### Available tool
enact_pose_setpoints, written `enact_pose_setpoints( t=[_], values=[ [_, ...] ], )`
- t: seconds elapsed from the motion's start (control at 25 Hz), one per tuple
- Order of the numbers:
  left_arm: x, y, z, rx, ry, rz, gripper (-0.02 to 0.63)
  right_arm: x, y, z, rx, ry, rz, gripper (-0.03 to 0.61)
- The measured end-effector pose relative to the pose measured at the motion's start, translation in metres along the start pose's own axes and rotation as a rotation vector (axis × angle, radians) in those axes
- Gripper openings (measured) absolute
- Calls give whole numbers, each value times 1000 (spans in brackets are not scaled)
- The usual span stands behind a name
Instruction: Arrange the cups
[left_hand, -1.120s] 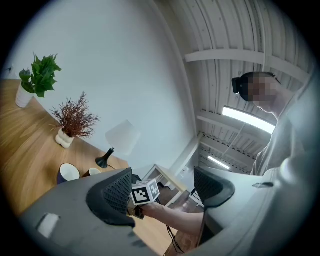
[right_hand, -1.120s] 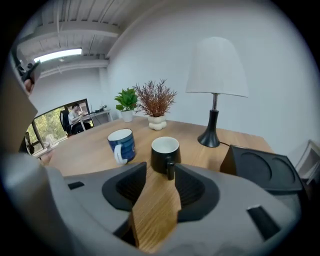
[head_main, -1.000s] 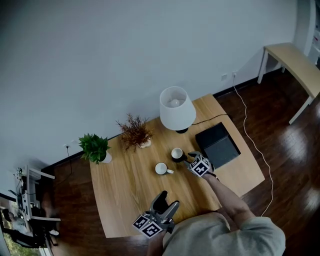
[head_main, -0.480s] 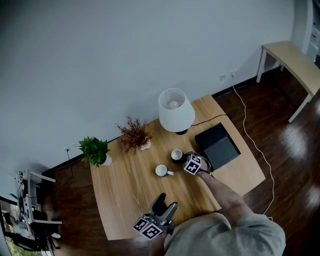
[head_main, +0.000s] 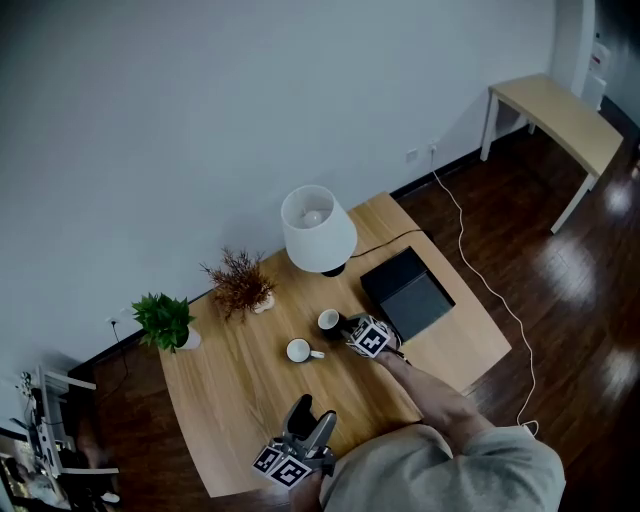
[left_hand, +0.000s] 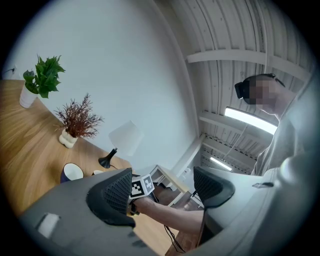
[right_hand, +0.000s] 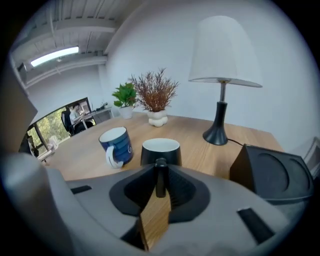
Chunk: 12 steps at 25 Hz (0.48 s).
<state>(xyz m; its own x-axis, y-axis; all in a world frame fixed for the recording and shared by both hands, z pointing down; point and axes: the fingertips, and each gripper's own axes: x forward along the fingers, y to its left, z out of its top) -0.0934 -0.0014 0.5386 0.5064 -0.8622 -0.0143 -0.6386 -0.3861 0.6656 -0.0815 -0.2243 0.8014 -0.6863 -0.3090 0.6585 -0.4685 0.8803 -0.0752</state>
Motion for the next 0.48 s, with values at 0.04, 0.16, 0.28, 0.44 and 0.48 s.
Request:
enact_pose_setpoints(
  t=[0.04,0.16,0.28,0.44,0.48],
  values=[
    [1,-1,-1,-1,3,-3,377,-7,-2,2,26,-26,6,84],
    [4,-3,-3,-5,13,-12,377,-37,-14,14,116,-116,18,84],
    [7,-4,-5,-6,19,-19,377,-73,-43,30,189,-227,-17,84],
    [8,-6,-7,-7,23,-25,377,-128,-116,34,245,-336,-192,84],
    [8,-7,-7,-6,25,-26,377,-141,-138,29,256,-344,-252,84]
  ],
)
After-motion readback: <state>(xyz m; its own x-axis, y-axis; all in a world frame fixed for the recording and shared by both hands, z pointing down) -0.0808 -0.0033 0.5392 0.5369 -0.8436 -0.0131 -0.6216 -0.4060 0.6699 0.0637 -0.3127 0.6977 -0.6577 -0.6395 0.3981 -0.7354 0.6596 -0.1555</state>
